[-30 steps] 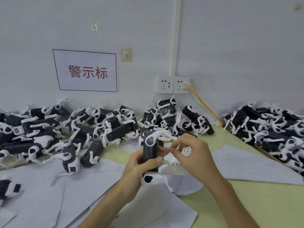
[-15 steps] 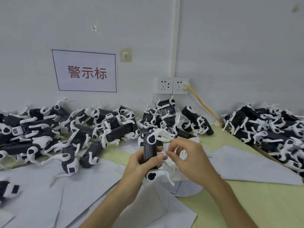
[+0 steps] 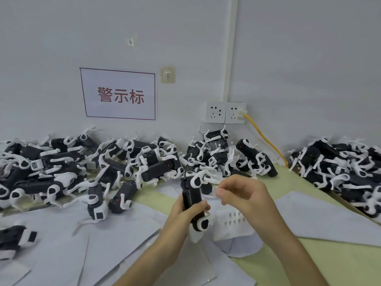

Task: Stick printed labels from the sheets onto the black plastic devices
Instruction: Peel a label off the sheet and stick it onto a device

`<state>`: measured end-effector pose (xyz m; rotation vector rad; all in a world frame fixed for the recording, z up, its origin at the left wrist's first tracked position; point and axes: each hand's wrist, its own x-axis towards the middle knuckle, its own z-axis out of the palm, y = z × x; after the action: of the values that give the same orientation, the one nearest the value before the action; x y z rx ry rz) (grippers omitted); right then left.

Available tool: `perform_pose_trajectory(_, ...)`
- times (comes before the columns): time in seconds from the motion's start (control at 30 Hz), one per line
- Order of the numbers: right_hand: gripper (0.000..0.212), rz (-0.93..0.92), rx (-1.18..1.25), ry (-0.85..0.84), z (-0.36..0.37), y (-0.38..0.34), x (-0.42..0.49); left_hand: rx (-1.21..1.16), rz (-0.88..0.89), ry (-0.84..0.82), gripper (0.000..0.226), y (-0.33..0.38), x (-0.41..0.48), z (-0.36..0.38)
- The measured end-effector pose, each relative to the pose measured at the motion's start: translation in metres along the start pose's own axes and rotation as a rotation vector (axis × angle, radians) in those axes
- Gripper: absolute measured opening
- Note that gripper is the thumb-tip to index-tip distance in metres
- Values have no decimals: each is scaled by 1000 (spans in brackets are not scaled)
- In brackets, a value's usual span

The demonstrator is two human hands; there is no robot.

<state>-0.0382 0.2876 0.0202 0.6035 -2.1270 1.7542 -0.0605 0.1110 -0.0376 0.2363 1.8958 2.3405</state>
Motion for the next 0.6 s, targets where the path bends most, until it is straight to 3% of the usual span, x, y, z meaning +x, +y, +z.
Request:
perform_pose_trajectory(0.2,12,203,73,35,19,10,-2,21,47,-26,53,-4,-1,2)
perform_pose_trajectory(0.6,6,273,57,165,31,22,-3,112,114,-39,35,-2,-7,9)
